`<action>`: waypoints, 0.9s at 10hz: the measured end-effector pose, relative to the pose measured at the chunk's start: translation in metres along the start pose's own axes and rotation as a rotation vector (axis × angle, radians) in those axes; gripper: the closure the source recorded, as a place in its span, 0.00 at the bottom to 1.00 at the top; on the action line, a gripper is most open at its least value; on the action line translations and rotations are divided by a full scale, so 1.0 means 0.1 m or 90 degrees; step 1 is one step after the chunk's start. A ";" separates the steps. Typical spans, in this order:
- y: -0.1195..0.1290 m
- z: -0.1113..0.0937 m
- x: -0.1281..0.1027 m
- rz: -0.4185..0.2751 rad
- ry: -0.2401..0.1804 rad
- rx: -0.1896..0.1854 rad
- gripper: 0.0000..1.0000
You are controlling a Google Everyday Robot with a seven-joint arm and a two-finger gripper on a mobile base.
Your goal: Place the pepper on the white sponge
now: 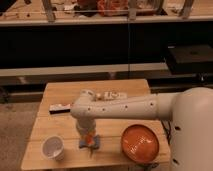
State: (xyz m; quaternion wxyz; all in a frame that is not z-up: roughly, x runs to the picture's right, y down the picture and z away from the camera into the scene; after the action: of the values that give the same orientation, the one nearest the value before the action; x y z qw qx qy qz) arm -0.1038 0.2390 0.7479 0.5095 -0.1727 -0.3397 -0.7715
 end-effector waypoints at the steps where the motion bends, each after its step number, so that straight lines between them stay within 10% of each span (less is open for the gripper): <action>1: 0.00 0.00 0.00 0.000 0.000 0.000 0.57; 9: 0.02 0.02 0.03 0.010 0.007 0.007 0.57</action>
State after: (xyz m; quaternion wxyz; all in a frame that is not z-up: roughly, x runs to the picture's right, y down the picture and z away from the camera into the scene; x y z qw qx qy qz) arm -0.1036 0.2376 0.7519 0.5185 -0.1687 -0.3398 -0.7663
